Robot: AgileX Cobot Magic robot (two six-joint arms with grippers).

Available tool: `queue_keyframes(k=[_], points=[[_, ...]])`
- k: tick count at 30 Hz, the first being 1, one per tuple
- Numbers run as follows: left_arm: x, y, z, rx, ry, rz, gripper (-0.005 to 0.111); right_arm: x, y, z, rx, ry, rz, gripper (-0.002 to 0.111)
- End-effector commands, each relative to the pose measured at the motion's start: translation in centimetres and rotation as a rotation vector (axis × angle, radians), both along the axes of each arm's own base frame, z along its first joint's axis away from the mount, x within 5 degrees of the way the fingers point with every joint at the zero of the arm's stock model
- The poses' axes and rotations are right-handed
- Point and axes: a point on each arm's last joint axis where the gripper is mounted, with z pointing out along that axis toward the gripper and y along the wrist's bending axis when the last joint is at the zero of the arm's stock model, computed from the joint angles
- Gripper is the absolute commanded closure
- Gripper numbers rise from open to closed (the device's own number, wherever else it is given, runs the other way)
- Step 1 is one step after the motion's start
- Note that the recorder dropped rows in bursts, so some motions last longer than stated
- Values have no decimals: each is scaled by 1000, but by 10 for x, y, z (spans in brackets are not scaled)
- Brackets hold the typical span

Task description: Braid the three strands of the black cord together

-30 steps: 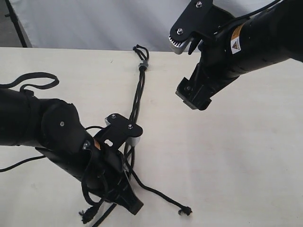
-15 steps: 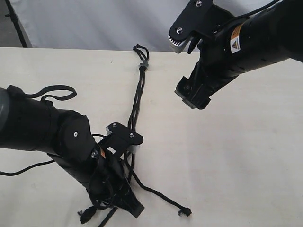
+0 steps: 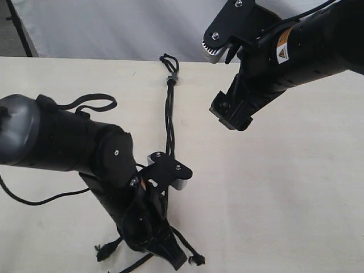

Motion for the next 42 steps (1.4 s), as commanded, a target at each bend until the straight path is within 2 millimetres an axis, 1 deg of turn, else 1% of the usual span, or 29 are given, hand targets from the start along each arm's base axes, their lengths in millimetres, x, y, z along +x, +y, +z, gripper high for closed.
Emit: queue_keyframes(k=[1, 5, 11, 14, 17, 20, 25, 29, 31, 33, 34, 35, 36, 37, 39, 40, 42], points=[[-6, -6, 14, 40, 111, -100, 107, 1, -2, -2, -5, -7, 0, 12], [5, -5, 25, 55, 101, -126, 107, 1, -1, -3, -5, -6, 1, 12], [22, 16, 27, 127, 86, -130, 107, 2, -1, -2, 0, -14, 3, 12], [23, 20, 27, 131, 107, -121, 107, 2, -1, -2, 4, -20, 5, 12], [24, 22, 27, 153, 88, -139, 107, 2, -1, -2, 4, -20, 5, 12], [28, 28, 25, 223, 30, -197, 107, 2, -1, -2, 4, -20, 5, 12], [42, 35, 23, 312, -139, -298, 107, 2, -1, -2, 4, -20, 5, 12], [51, 35, 20, 330, -227, -337, 107, 2, -1, -2, 4, -20, 5, 12], [54, 32, 12, 323, -245, -340, 107, 2, -1, -2, 4, -20, 5, 12], [55, 31, 0, 329, -218, -341, 107, 2, -1, -2, 4, -20, 5, 12], [55, 30, -10, 336, -186, -332, 107, 2, -1, -2, 3, -19, 5, 12], [54, 30, -16, 333, -152, -319, 107, 2, -1, -2, 3, -19, 5, 12], [49, 28, -23, 316, -76, -276, 107, 2, -1, -2, 3, -19, 5, 12], [45, 26, -25, 295, -29, -242, 107, 2, -1, -2, 3, -19, 5, 12], [30, 15, -24, 189, 164, -104, 107, 2, -1, -2, 3, -19, 5, 12], [25, 11, -22, 156, 218, -77, 107, 2, -1, -2, 3, -19, 5, 12], [13, -4, -21, 120, 243, -94, 107, 2, -1, -2, 3, -19, 5, 12]])
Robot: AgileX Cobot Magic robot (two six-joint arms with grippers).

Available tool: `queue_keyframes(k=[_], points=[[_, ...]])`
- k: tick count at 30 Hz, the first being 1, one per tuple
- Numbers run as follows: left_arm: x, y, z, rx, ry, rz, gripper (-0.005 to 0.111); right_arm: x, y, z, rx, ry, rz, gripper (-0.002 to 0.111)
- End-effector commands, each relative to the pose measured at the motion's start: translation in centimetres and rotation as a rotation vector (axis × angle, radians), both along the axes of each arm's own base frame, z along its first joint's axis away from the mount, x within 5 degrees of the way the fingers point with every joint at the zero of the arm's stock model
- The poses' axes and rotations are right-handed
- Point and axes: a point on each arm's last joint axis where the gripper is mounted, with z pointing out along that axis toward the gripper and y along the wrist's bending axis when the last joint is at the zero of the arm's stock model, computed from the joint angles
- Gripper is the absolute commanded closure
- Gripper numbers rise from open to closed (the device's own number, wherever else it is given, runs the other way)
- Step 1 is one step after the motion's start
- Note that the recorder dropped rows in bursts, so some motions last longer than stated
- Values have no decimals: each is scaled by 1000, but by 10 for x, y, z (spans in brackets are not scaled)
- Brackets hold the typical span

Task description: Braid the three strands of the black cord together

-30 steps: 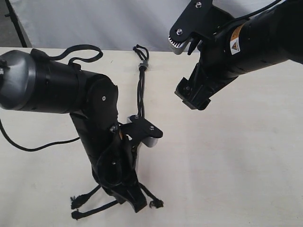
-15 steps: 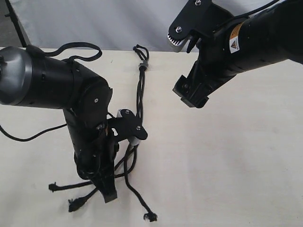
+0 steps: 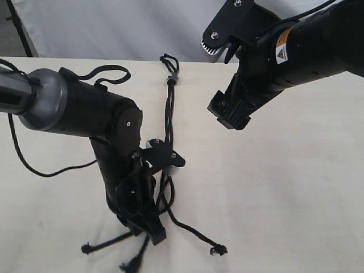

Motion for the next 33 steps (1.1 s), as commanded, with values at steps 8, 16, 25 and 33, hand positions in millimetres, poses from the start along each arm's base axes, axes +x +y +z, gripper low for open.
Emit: queue_keyframes(k=[8, 16, 25, 33], points=[[-29, -30, 20, -117, 10, -17, 107, 1, -2, -2, -10, -3, -2, 12], [-27, -27, 19, -87, -30, -58, 107, 1, -2, -2, -11, -1, -2, 12], [-25, -27, 19, -92, -51, -55, 66, 1, -2, -2, -11, -1, -2, 12], [-19, -11, 41, -16, -141, -97, 47, 1, -2, -2, -11, -1, -2, 12]])
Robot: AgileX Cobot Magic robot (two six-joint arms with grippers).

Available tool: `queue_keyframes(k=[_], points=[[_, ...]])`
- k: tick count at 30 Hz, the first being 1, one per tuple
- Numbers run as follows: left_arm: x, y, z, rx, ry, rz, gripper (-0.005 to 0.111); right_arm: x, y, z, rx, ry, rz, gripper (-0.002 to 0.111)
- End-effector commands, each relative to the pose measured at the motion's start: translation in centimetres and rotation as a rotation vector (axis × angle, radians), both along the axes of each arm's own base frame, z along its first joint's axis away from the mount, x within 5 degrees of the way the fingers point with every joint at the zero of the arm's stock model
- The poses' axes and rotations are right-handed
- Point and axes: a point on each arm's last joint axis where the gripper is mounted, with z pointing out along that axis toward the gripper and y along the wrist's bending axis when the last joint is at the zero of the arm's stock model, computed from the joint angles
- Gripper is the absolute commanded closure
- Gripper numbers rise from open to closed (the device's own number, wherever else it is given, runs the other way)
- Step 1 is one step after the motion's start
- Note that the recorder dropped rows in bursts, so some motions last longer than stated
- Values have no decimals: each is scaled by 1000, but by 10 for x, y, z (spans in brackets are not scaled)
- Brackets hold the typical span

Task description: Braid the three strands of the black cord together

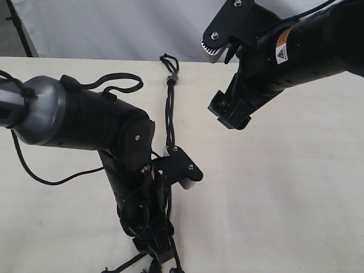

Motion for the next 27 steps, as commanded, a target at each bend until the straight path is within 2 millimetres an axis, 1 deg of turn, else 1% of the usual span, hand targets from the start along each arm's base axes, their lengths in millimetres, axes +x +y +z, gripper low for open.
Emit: queue_keyframes(k=[1, 3, 4, 7, 9, 10, 12, 13, 15, 16, 20, 24, 27], points=[[3, 17, 31, 34, -75, 50, 50, 1, -2, -2, -5, 2, -4, 12], [6, 30, 53, 21, -132, 108, 58, 1, -2, -2, -5, 2, -4, 12], [7, 38, 68, -5, -170, 132, 64, 1, -2, -2, -5, 2, -4, 12], [7, 60, 112, -117, -313, 212, 86, -1, -3, 2, 2, -10, -4, 12], [-1, 75, 142, -218, -443, 259, 103, -4, -4, 9, 20, -23, -12, 12], [-6, 82, 156, -275, -519, 282, 106, -7, -5, 13, 38, -32, -19, 12], [-20, 94, 174, -361, -633, 300, 106, -13, -9, 21, 63, -40, -37, 12], [-31, 101, 184, -419, -707, 306, 106, -17, -10, 25, 75, -42, -41, 12], [-46, 111, 192, -489, -795, 313, 106, -25, -13, 32, 103, -58, -44, 12], [-58, 118, 195, -527, -843, 317, 106, -29, -15, 33, 116, -78, -38, 12], [-88, 138, 194, -609, -972, 315, 106, -47, -20, 36, 210, -217, 3, 12], [-106, 149, 190, -688, -1083, 317, 106, -68, -28, 40, 323, -310, 2, 12], [-113, 154, 185, -729, -1134, 321, 106, -85, -37, 44, 375, -338, -13, 12]])
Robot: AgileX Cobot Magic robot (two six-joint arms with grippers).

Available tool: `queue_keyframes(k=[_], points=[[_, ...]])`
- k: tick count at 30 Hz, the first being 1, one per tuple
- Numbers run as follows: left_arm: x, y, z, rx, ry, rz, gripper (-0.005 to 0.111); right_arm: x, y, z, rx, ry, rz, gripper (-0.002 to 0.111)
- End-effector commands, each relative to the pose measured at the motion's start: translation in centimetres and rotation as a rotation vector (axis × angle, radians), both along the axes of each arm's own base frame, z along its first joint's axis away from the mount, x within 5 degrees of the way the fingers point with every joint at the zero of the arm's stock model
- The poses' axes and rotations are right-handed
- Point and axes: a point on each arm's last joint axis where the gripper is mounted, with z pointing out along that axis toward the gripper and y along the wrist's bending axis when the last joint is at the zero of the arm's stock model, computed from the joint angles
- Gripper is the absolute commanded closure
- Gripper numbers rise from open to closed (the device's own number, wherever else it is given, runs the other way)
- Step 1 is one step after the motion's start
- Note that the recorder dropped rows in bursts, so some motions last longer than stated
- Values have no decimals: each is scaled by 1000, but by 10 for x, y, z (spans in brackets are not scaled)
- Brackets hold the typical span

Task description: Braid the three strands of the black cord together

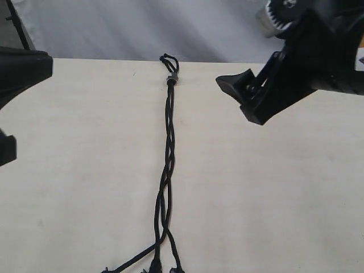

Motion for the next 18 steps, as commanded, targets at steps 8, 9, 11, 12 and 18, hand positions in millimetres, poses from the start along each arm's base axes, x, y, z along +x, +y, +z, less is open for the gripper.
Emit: queue_keyframes(k=[8, 9, 11, 12, 18], points=[[-12, 9, -18, -82, -103, 14, 106, -72, -34, 5, 228, -254, 22, 64], [-12, 9, -18, -82, -103, 14, 106, -79, -37, 3, 241, -274, 26, 75], [-12, 9, -18, -82, -103, 14, 106, -89, -42, -4, 250, -290, 28, 94], [-12, 9, -18, -82, -103, 14, 106, -95, -45, -7, 255, -299, 29, 105], [-12, 9, -18, -82, -103, 14, 106, -119, -58, -21, 303, -331, 22, 108]])
